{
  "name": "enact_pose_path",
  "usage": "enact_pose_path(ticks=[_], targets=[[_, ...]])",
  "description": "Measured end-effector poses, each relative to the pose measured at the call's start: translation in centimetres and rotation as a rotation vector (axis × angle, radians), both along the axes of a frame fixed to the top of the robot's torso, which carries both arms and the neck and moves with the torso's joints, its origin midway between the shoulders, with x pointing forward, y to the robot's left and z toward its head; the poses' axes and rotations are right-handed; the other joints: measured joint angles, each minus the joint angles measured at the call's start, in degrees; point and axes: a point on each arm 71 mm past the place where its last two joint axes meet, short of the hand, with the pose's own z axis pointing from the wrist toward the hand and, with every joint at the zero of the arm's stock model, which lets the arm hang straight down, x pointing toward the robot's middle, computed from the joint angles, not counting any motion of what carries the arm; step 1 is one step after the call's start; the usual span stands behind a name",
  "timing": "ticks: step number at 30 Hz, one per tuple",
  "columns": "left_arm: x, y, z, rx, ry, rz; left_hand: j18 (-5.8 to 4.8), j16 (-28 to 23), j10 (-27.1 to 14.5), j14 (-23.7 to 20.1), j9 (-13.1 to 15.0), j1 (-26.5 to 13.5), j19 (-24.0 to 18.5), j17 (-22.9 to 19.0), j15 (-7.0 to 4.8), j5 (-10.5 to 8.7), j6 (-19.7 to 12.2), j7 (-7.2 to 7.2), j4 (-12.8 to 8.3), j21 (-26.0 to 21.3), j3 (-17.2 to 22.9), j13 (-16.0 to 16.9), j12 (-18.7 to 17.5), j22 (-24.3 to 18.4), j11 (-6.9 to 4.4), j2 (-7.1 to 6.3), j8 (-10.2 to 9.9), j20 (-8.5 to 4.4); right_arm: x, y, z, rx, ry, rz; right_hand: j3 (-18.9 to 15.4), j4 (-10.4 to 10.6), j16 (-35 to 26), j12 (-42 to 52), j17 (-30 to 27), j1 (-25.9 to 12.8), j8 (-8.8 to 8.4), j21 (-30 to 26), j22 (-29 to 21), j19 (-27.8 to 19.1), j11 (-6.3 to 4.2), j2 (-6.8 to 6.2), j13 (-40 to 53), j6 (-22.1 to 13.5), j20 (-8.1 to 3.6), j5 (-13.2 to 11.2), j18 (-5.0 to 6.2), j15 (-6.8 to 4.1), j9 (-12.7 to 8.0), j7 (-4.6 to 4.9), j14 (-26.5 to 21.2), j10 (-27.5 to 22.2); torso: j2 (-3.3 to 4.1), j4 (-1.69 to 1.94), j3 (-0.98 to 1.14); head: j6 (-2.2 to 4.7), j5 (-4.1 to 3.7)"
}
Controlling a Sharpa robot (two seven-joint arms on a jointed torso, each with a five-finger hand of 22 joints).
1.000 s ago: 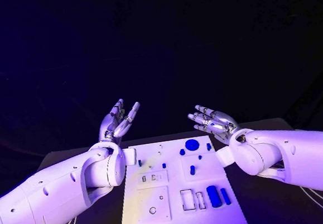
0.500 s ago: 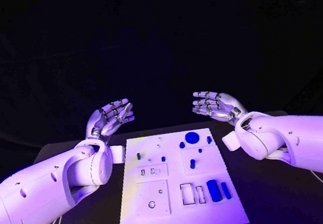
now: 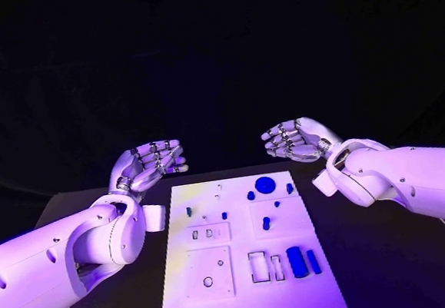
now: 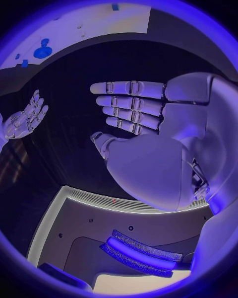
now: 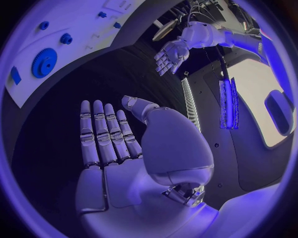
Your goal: Assemble the parts on the task board
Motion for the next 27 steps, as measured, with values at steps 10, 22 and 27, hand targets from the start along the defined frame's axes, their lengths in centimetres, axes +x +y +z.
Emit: enact_pose_path(ticks=[10,22,27], targets=[[-1.4,-0.4,1.3,-0.009,-0.011,-0.064,0.00,1.2,3.4,2.2,0.2,0.4,2.1,2.2,-1.20,0.00,0.5,-0.20,0.4,1.3,1.0,0.1,0.0,0.5,-0.81,-0.39,0.0,-1.35,0.0,1.8,1.2,-0.372,-0.081,0.100,-3.8,-1.0,16.1,-0.5,12.5,-0.3,1.60,20.0,10.4,21.9,-6.14,-3.16,1.6,10.8,-9.00,3.5,0.47,-8.74,1.8,-1.87,29.0,14.9,2.88,0.59,0.03,0.16,-0.45],[-2.3,-0.8,2.0,-0.020,-0.012,-0.103,0.00,1.4,3.4,2.6,0.2,0.4,2.3,2.8,-1.20,0.00,0.5,-0.20,0.6,1.7,1.1,0.0,-0.5,0.6,-0.81,-0.39,0.0,-1.34,-0.7,4.2,2.1,-0.677,-0.216,0.132,0.4,2.1,59.4,-3.5,58.7,-2.9,-1.40,50.4,46.2,32.4,-5.48,-5.69,4.6,9.5,-8.97,4.2,-2.59,-8.45,3.6,-1.24,31.0,12.3,5.33,0.88,0.15,0.64,-0.91],[-2.4,-1.0,2.2,-0.022,-0.014,-0.113,0.00,1.4,3.4,2.6,0.2,0.4,2.5,2.9,-1.20,0.01,0.5,-0.20,0.6,1.7,1.1,-0.1,-0.5,0.6,-0.81,-0.39,0.0,-1.35,-0.8,5.3,2.2,-0.737,-0.245,0.141,1.0,2.6,62.7,-3.9,62.4,-3.2,-1.75,54.3,51.2,32.7,-5.14,-5.99,5.1,8.9,-8.64,4.2,-3.15,-8.25,4.3,-1.44,31.3,11.5,5.93,0.99,0.17,0.76,-0.99]])
